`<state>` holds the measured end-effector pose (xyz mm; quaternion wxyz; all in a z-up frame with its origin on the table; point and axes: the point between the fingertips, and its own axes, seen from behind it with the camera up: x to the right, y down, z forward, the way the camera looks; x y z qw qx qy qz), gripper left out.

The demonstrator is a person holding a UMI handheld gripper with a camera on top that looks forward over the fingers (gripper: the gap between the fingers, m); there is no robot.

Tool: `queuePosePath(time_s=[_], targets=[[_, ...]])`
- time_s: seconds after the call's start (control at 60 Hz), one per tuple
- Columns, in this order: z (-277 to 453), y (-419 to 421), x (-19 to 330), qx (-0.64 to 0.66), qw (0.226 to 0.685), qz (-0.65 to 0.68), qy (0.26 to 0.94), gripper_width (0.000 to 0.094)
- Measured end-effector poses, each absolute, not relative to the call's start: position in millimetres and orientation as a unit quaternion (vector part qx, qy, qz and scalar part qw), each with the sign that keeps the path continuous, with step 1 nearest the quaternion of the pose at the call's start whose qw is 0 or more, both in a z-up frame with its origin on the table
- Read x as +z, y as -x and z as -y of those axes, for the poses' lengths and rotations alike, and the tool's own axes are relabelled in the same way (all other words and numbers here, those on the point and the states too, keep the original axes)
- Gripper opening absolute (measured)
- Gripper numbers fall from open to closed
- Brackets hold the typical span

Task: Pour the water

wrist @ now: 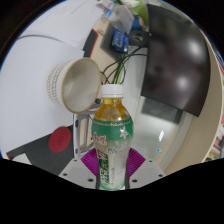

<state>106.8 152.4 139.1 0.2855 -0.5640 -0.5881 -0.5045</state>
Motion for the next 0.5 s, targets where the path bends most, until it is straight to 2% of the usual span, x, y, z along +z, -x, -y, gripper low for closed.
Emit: queuePosePath(time_s=[0.067, 0.167, 0.25, 0.383, 0.5], targets=[[-140, -103, 146, -0.458, 0.325, 0.533, 0.633, 0.0327], [-127, -105, 145, -0.321, 0.397, 0.428, 0.746, 0.0328], [-114, -95, 149, -0.206, 0.451, 0.304, 0.813, 0.033], [-124, -96, 159, 0.018, 0.522, 0.133, 0.842, 0.0331], [-127, -116, 155, 0.068, 0.563, 0.043, 0.823, 0.033]])
